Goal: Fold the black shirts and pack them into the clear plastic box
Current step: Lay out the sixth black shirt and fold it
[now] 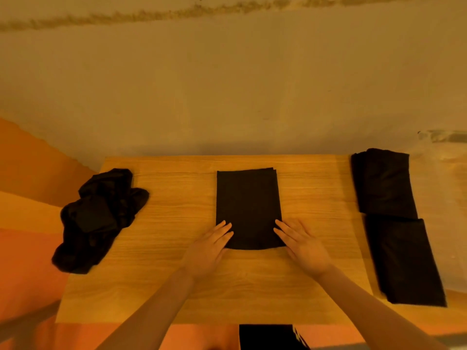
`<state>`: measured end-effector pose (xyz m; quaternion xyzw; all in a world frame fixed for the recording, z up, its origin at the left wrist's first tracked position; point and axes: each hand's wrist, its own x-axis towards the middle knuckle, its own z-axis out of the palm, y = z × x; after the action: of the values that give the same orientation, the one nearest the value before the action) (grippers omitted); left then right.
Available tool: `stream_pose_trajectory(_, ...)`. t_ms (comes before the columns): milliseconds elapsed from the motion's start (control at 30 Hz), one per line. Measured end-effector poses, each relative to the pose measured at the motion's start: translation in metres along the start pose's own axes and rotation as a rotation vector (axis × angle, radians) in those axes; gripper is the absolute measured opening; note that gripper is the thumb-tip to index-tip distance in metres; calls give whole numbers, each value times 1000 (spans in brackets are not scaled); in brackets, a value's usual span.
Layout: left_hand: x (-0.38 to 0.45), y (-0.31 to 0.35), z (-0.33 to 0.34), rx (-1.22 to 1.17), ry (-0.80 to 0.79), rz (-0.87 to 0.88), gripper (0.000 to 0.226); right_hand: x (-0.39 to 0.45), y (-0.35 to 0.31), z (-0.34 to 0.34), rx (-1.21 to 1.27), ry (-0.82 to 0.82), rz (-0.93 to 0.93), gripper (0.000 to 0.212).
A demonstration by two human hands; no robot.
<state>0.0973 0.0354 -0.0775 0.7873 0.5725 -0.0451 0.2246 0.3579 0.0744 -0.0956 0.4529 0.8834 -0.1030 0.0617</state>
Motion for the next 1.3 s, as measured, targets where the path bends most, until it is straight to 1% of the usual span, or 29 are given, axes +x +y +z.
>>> stream_pose_trajectory(33, -1, 1, 1, -44, 33, -4, 53, 1, -3, 1, 12, 27, -24, 46)
stream_pose_trajectory(67, -2, 0, 3, -112, 68, -11, 54, 2, -6, -2, 35, 35, -42, 49)
stream_pose_trajectory(133, -3, 1, 4, -208, 130, -36, 42, 4, -10, -6, 80, 82, -85, 42)
stream_pose_trajectory(167, -3, 2, 3, -268, 148, -60, 37, 6, -13, -6, 179, 109, -67, 36)
stream_pose_trajectory(200, -3, 3, 1, -332, 172, -90, 34, 8, -16, -10, 357, 112, 9, 32)
stream_pose_trajectory(300, -3, 4, -15, -544, 207, -222, 26, 10, -19, -27, 888, 50, 399, 25)
stream_pose_trajectory(367, 0, 6, -28, -726, 206, -296, 16, 14, -17, -36, 1064, 96, 491, 15)
stream_pose_trajectory(400, 4, 6, -33, -819, 198, -331, 12, 17, -15, -39, 1092, 113, 505, 17)
stream_pose_trajectory(467, 11, 8, -38, -982, 204, -380, 12, 25, -17, -43, 1132, 138, 537, 18)
stream_pose_trajectory(567, 25, 7, -40, -1127, 215, -469, 5, 42, -19, -44, 1166, 194, 601, 19)
stream_pose_trajectory(633, 32, 5, -39, -1197, 145, -500, 20, 52, -18, -44, 1150, 215, 637, 15)
stream_pose_trajectory(700, 36, 4, -37, -1202, 107, -528, 33, 60, -16, -42, 1147, 242, 643, 14)
stream_pose_trajectory(767, 41, 5, -35, -1188, 142, -570, 31, 66, -11, -40, 1239, 212, 606, 14)
stream_pose_trajectory(833, 45, 7, -34, -1181, 228, -617, 26, 70, -6, -39, 1363, 97, 521, 12)
stream_pose_trajectory(900, 50, 9, -34, -1159, 313, -659, 20, 71, 0, -35, 1306, 2, 455, 14)
stream_pose_trajectory(933, 53, 10, -35, -1141, 343, -669, 18, 72, 3, -33, 1283, -5, 451, 14)
stream_pose_trajectory(1000, 59, 10, -36, -1099, 386, -665, 19, 73, 7, -32, 1335, 47, 471, 15)
stream_pose_trajectory(1067, 66, 8, -37, -1019, 392, -664, 23, 76, 9, -31, 1377, 77, 503, 18)
stream_pose_trajectory(1133, 74, 5, -37, -933, 384, -668, 26, 82, 11, -26, 1260, 94, 549, 23)
stream_pose_trajectory(1200, 82, 0, -34, -863, 388, -685, 26, 90, 11, -20, 1113, 116, 588, 33)
stream_pose_trajectory(1300, 92, -4, -28, -750, 404, -739, 22, 94, 5, -16, 1020, 169, 639, 39)
